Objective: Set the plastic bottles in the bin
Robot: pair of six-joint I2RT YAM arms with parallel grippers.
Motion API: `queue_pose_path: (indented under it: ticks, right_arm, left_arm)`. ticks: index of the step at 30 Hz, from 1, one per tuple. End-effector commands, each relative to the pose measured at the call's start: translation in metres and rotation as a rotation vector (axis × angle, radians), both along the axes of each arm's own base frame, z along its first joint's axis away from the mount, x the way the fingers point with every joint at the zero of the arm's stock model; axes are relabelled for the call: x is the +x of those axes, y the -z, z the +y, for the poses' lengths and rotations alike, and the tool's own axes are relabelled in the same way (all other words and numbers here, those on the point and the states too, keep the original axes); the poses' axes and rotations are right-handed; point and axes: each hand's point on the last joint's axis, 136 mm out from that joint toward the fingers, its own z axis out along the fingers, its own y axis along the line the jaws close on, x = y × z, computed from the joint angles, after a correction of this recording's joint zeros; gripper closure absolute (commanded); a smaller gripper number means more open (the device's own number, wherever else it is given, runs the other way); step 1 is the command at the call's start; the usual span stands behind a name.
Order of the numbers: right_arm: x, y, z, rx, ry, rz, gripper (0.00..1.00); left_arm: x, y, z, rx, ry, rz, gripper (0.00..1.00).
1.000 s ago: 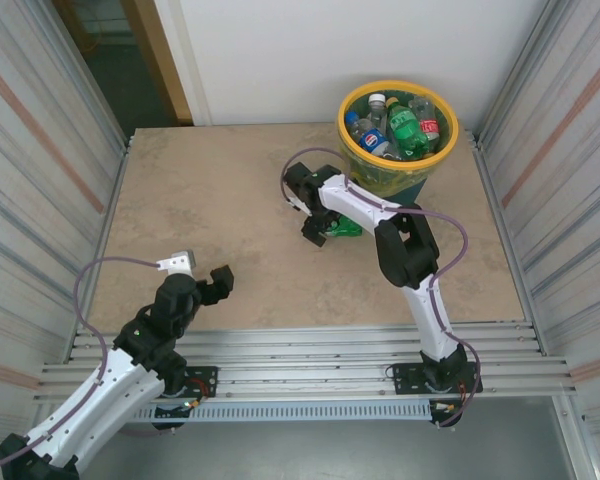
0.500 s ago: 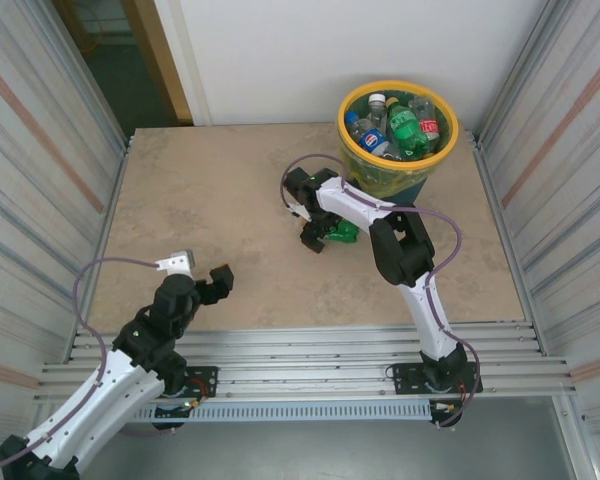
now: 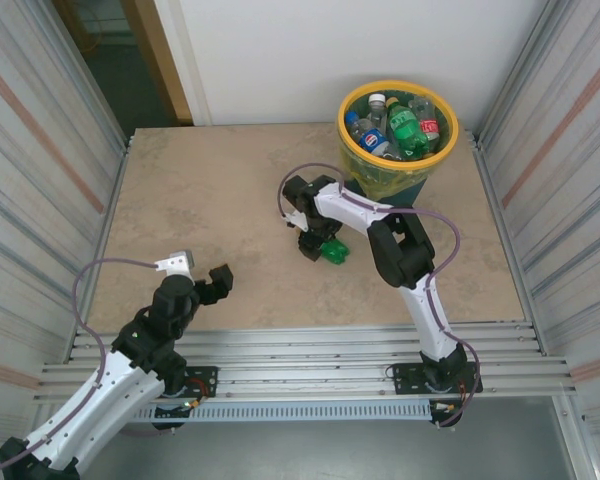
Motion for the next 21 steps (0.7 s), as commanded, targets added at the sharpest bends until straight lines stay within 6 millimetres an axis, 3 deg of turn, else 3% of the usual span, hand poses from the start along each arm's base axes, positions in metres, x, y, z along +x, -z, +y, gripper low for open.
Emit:
queue_pose_path:
  ticks: [1,6,11,20,21]
  right_arm:
    - [-0.024,0.003,-0.001,-0.006,-0.007,0.065,0.38]
    - [-0.027,-0.017,0.011,0.033,-0.009,0.014,0.58]
    - [-0.024,-0.060,0.031,0.138,0.007,-0.078,0.65]
    - [-0.013,-0.172,0.048,0.361,0.098,-0.301,0.71]
    - [-0.009,-0.199,0.050,0.412,0.110,-0.350,0.70]
  left_arm:
    - [0.001,-0.001,0.006,-0.004,-0.033,-0.006,0.01]
    - [0.000,-0.002,0.008,-0.003,-0.039,-0.011,0.01]
    - [0.000,-0.002,0.008,-0.008,-0.039,-0.010,0.01]
    - [-0.001,-0.001,0.009,-0.007,-0.043,-0.009,0.01]
    - [0.000,-0.002,0.008,-0.006,-0.042,-0.010,0.01]
